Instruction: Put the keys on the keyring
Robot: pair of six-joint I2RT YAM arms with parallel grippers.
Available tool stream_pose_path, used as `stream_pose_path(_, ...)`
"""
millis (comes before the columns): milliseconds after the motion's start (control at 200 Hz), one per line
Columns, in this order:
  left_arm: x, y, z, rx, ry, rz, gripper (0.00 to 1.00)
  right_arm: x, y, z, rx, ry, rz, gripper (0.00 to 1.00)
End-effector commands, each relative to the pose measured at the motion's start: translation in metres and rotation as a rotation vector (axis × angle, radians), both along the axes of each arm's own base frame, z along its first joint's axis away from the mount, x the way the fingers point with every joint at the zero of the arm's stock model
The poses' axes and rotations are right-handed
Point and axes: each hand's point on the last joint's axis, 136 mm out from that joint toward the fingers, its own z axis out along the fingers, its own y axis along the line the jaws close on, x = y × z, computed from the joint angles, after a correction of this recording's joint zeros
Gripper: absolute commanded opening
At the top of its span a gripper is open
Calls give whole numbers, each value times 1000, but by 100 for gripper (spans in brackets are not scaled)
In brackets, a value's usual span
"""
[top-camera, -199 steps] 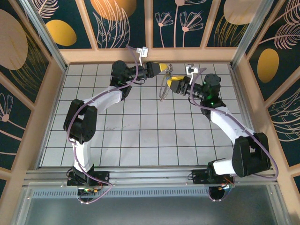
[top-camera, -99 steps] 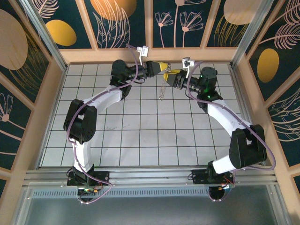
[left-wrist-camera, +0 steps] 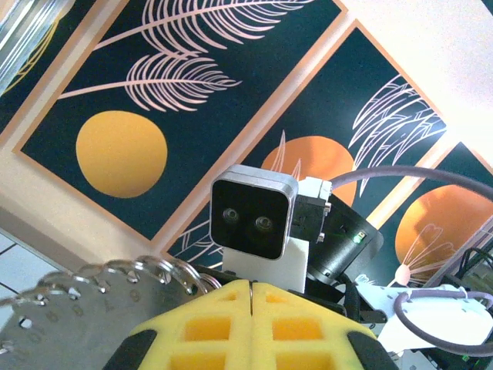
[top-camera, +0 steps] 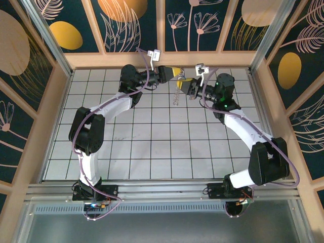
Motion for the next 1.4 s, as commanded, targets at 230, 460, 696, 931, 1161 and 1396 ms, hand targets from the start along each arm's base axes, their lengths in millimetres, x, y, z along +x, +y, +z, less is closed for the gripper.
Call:
stream_pose_path(230, -8, 1, 22, -57, -64, -4, 0, -20, 23, 14, 1, -43, 91, 0)
stream_pose_path(460, -9, 1, 21, -61, -61, 0, 0, -14, 26, 4, -27, -16, 87, 0)
stream_pose_path(696, -8, 0, 18, -66, -55, 2, 0, -13, 23, 7, -5, -6, 60, 0)
stream_pose_path(931, -7, 1, 14, -79, -42, 12, 0, -11, 22, 9, 4, 13, 66, 26)
stream_pose_path(1161, -7, 3, 14, -101, -41, 21, 0, -19, -28, 19, 72, 29, -56, 36)
stream_pose_path(1396, -6, 7, 16, -133, -35, 36, 0, -28, -54, 64, 162, -34, -150, 39)
